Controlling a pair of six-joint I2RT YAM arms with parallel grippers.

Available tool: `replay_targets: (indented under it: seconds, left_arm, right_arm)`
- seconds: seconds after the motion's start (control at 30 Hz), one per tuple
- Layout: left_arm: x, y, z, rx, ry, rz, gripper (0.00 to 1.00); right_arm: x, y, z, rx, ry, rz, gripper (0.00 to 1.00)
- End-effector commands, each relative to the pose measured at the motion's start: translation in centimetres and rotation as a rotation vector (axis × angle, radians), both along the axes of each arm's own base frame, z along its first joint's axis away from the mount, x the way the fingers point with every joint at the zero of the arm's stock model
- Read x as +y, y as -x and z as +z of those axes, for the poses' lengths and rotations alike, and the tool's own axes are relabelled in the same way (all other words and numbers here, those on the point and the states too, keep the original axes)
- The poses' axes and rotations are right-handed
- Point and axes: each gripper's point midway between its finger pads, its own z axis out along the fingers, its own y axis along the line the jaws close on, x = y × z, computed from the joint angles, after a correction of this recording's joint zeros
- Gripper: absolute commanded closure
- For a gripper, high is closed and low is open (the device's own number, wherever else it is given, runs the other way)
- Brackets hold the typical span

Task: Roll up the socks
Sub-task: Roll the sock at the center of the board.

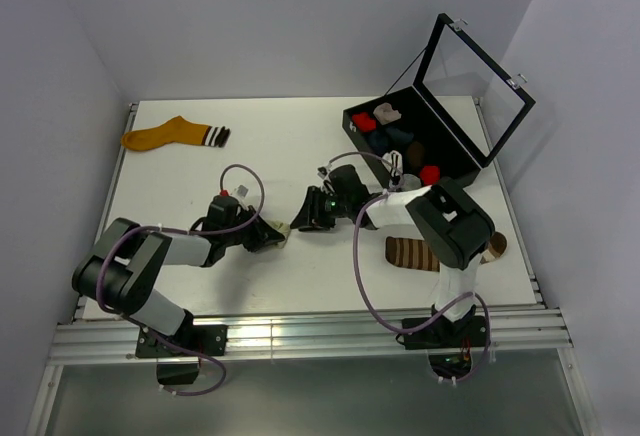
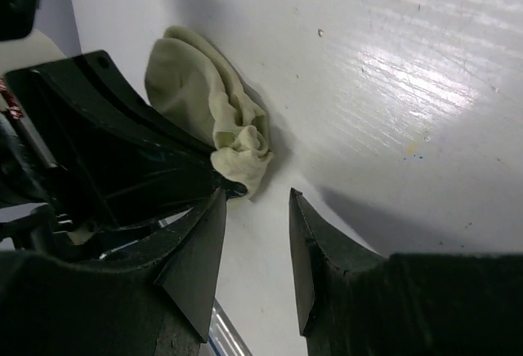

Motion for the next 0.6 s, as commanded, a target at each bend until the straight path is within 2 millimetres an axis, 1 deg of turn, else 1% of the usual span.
replay_targets:
  seconds: [0.0,0.17,0.4,0.43,0.53,0.57]
  left_arm:
    - [0.7,1.4,-1.7,0.081,0.001,0.005,1.0]
    - [1.1,1.2,-1.9,0.093,0.006,0.017,1.0]
    - [1.4,1.3,-2.2,0.108,0.01,0.016,1.0]
    - [1.3,1.3,-2.1,0.105,0.014,0.013,1.0]
    - [1.4,1.2,-2.2,0.105,0.013,0.011,1.0]
    - [1.4,1.2,-2.2,0.107,0.014,0.009,1.0]
  right_arm:
    - [1.4,0.2,0.0,-0.04,-0.034,0.06,0.56]
    - [2.5,0.5,-1.0,-0.019,-0.042,0.085,0.56]
    - [3.3,0.5,-2.6,0.004,-0.032,0.102,0.56]
    - [3.4,0.6,-3.1,0.015,-0.03,0.104,0.57]
    - [3.3,0.6,-3.7,0.019,-0.028,0.102,0.59]
    - [3.4,0.6,-3.8,0.014,-0.027,0.102,0.61]
